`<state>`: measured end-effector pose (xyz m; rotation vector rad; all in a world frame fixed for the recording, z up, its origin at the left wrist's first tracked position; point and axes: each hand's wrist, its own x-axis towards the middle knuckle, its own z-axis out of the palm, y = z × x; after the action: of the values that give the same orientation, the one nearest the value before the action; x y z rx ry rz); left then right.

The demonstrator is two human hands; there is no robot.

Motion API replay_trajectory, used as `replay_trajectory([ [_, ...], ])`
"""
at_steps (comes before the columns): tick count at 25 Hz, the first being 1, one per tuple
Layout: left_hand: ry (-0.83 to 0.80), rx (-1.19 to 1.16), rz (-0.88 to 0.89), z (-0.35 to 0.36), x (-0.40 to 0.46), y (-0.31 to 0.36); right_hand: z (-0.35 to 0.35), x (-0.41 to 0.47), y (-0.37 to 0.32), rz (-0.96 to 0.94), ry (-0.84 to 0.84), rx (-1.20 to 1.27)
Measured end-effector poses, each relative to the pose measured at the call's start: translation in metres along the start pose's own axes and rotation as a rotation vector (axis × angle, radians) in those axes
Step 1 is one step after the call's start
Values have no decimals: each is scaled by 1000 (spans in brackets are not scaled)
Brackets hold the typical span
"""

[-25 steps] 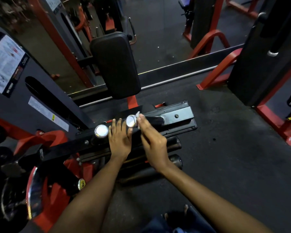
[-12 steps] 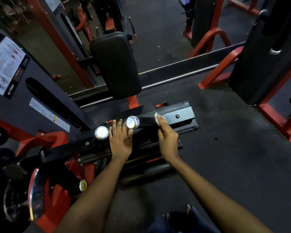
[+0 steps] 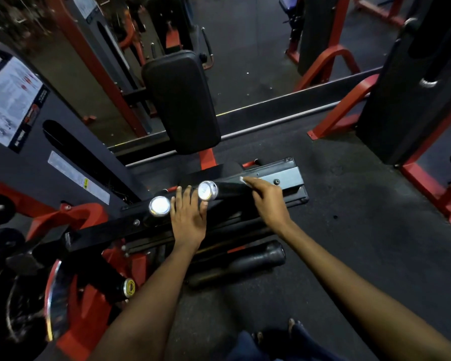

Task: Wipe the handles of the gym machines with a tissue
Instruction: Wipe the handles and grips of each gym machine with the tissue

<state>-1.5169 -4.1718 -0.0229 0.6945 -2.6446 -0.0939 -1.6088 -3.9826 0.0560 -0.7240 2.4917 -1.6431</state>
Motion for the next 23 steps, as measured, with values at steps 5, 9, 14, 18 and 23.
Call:
replay_trajectory([
  [5, -31, 1, -10, -1, 2, 0, 16, -50, -29, -383, -35, 98],
  [9, -51, -2, -33, -4, 1, 3, 1, -29, 8, 570, 137, 389],
  [14, -57, -17, -51, -7, 1, 4, 4, 19, -17, 1038, 11, 997],
  [18, -67, -26, -44, -6, 4, 5, -6, 2, -38, 963, -168, 1042],
  [23, -84, -41, -66, -8, -3, 7, -8, 10, -48, 997, -187, 914],
])
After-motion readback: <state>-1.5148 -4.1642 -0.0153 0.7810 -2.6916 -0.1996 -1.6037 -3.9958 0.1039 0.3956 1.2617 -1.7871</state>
